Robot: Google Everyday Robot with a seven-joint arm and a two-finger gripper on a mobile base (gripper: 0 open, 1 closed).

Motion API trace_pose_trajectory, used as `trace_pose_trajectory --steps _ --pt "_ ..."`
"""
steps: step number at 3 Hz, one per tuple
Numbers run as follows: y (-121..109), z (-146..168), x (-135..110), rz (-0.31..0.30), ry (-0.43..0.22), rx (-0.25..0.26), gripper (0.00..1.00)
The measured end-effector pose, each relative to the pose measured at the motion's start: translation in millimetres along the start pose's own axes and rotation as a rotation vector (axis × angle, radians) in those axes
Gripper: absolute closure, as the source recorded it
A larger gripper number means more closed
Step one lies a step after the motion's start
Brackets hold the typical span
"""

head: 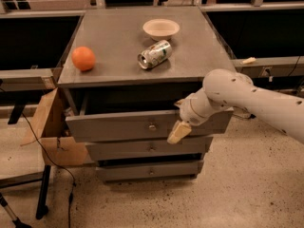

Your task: Open top drawer

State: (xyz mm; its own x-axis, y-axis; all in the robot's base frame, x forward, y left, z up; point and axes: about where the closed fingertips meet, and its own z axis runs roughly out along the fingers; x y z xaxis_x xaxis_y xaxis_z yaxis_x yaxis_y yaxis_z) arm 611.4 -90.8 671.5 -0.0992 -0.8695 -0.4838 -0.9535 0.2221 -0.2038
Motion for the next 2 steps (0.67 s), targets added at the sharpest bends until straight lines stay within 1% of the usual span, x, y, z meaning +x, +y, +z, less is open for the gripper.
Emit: trace_pose_trajectory --steps 1,2 --pt "16.0 0.4 4.0 -0.08 -0.004 -0.03 0.0" --pt "23.3 1.6 8.6 -0.109 0.006 -0.048 0.06"
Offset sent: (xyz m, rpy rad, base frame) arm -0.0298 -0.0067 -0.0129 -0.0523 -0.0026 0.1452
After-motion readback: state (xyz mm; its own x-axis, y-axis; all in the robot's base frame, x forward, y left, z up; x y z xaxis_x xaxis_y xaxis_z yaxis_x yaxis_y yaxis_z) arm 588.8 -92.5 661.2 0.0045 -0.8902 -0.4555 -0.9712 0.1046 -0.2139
